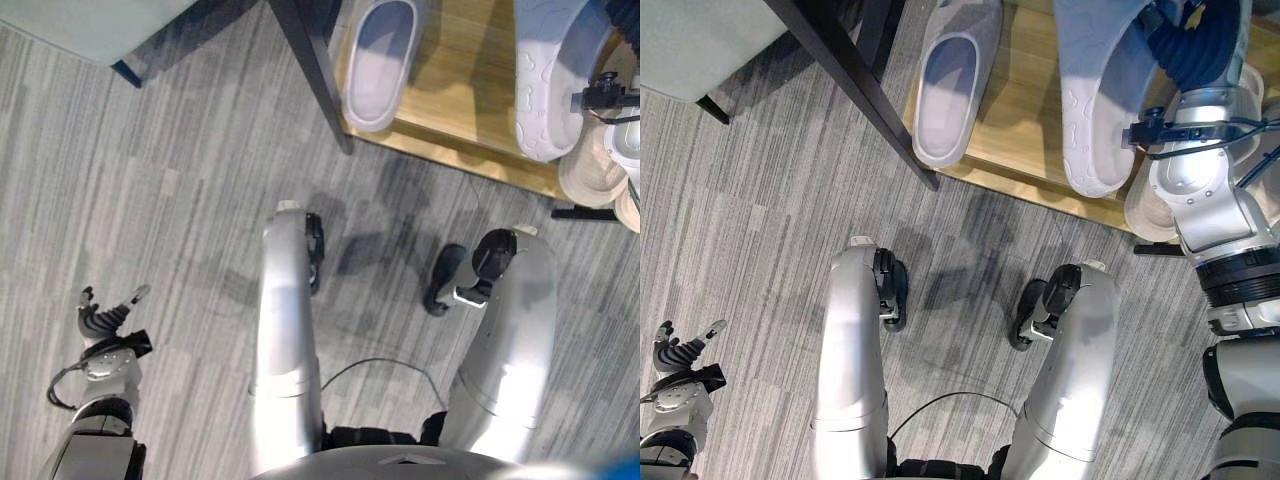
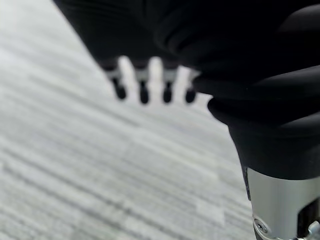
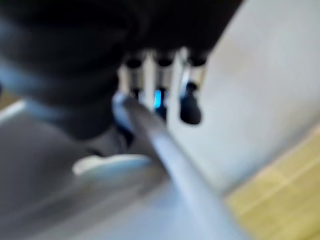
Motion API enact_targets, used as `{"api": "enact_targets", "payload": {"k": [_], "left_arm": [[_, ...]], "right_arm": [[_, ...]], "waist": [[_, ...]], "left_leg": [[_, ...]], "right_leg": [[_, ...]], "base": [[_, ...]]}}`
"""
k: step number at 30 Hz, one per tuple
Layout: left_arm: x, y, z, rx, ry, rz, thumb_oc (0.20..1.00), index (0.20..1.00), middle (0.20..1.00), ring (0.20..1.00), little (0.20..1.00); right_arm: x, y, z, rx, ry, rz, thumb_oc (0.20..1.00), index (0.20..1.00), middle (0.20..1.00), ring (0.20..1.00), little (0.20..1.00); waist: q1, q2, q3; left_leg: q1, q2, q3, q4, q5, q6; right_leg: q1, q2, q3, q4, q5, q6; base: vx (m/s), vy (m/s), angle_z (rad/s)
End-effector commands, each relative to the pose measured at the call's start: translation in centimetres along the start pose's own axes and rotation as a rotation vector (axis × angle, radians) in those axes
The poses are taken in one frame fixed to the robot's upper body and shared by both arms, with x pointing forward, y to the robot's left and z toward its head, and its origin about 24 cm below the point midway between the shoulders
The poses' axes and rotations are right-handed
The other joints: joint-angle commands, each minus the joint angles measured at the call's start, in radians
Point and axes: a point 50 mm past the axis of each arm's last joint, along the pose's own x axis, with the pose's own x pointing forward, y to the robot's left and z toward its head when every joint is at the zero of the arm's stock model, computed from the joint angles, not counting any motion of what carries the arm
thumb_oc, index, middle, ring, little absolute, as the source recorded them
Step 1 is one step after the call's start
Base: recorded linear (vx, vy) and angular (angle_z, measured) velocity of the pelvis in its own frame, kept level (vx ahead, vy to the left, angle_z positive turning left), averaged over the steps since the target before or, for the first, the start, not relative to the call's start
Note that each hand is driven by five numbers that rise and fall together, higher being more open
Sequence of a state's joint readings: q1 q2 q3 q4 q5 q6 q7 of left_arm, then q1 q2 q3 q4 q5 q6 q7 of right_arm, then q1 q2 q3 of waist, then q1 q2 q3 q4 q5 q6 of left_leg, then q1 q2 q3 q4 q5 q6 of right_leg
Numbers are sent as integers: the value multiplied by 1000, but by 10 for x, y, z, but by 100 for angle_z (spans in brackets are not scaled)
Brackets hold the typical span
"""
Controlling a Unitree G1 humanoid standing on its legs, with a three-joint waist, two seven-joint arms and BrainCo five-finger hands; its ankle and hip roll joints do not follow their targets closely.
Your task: Arrange the slippers neatly on the shoe rack.
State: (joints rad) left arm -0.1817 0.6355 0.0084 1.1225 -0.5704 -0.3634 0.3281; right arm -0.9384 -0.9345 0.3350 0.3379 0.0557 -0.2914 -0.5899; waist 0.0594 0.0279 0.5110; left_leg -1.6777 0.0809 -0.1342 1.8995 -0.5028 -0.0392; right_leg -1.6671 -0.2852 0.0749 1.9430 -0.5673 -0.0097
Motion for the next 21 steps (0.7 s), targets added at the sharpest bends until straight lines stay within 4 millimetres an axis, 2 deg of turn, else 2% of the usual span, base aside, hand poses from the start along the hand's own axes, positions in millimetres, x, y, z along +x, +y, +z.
{"api": "enact_targets", "payload": {"k": [1, 7, 11, 21], "left_arm": [[-6, 10, -13, -3, 30, 54, 1000, 1000, 1000, 1000, 1000], [-14, -14, -5, -15, -43, -57, 1000, 1000, 1000, 1000, 1000], [-17, -22, -1, -11, -69, -100, 1000, 1000, 1000, 1000, 1000], [-27, -24, -18, 57, -29, -183, 1000, 1000, 1000, 1000, 1000]], "right_arm": [[17, -2, 29, 130, -85, -81, 200, 200, 200, 200, 200], [18, 10, 22, 131, -24, -38, 200, 200, 200, 200, 200], [19, 21, 13, 146, 44, -3, 200, 200, 200, 200, 200], [38, 36, 5, 21, 105, 94, 200, 200, 200, 200, 200]], "waist": [[14, -7, 9], [24, 0, 9], [26, 6, 9], [49, 40, 9]], "left_leg": [[108, -5, -40, -61, -124, 61], [108, -8, -46, 22, -169, 64], [108, -5, -41, 31, -174, 61], [108, -10, -47, 43, -179, 56]], "right_leg": [[97, 6, 91, 33, -99, -44], [97, 11, 97, 102, -123, -53], [97, 14, 105, 111, -125, -57], [97, 22, 104, 118, -128, -66]], "base": [[34, 19, -3], [0, 0, 0], [0, 0, 0], [-3, 0, 0]]}}
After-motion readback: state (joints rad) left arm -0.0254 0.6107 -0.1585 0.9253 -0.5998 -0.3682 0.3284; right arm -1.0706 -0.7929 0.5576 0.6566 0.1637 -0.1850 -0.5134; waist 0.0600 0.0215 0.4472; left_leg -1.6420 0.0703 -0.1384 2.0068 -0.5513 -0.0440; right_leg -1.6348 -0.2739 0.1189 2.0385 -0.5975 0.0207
